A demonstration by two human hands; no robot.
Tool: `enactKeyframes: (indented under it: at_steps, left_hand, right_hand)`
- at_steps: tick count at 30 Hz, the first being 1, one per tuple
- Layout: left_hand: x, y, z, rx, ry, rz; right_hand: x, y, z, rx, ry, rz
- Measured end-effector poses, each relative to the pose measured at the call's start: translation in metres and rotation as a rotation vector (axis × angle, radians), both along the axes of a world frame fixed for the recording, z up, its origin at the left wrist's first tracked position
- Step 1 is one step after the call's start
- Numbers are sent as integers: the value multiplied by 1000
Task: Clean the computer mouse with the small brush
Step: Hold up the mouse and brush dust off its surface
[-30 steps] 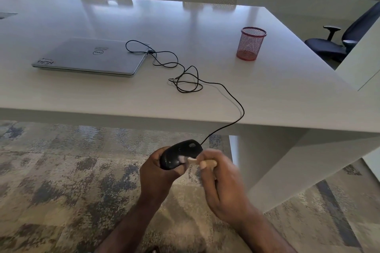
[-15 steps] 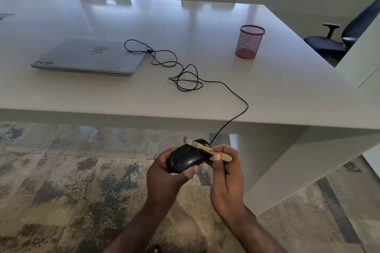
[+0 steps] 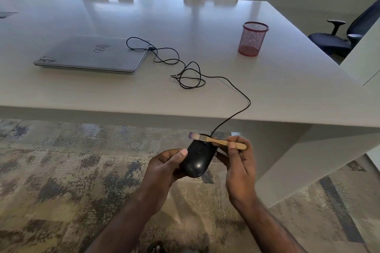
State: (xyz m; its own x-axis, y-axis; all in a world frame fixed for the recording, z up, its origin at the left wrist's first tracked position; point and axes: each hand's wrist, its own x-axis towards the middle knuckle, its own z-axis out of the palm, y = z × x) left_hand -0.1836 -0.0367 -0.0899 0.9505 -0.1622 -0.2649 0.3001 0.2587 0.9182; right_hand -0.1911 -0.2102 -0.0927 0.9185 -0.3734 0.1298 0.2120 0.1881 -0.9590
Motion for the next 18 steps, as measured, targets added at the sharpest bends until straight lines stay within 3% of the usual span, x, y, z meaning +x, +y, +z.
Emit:
enactKeyframes:
  at_steps: [12, 18]
  left_hand:
    - [18, 8, 1, 24, 222, -155]
    - [19, 11, -7, -32, 270, -116]
  right_hand:
    - [8, 4, 5, -30, 17, 132]
    - [11, -7, 6, -175, -59, 29]
